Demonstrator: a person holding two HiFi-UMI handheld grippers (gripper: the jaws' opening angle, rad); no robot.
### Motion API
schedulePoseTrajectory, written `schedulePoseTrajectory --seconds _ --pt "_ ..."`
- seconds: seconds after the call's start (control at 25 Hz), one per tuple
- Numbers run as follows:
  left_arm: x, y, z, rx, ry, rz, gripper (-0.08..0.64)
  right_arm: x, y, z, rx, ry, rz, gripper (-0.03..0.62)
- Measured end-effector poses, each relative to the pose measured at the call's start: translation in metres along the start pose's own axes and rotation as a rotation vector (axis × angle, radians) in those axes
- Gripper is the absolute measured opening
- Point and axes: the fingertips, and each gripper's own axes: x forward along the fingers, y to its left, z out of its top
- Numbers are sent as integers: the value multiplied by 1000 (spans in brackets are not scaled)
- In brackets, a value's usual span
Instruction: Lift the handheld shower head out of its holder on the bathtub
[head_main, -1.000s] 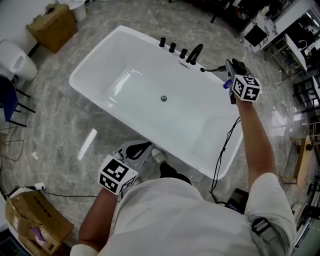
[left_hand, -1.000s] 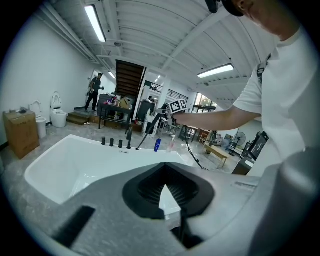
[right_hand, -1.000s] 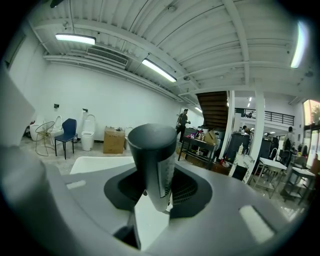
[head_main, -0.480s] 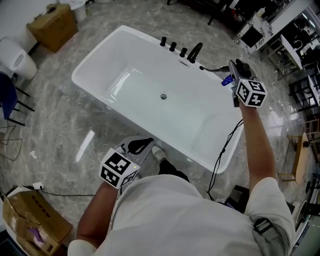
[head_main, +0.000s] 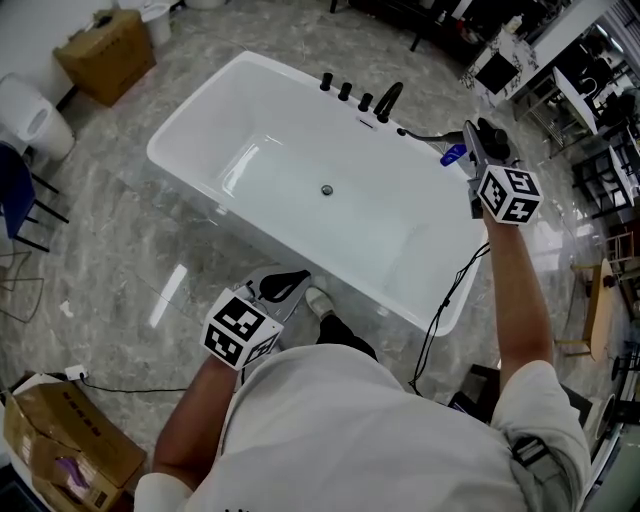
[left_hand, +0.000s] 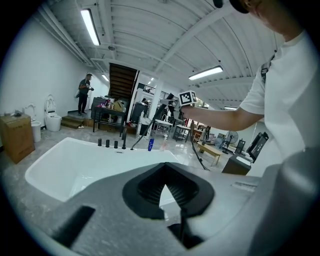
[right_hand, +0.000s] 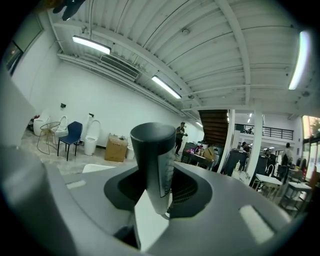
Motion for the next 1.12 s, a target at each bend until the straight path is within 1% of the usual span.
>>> schedulePoseTrajectory --seconds 0.64,0.92,1.12 --pt "-36 -25 -13 33 -11 -27 6 -79 48 55 -26 -81 5 129" --pt "-48 -37 -21 46 -12 -40 6 -114 81 75 -44 -114 35 129" --pt "-58 -41 -26 50 -14 -42 6 -130 105 77 -49 -112 61 129"
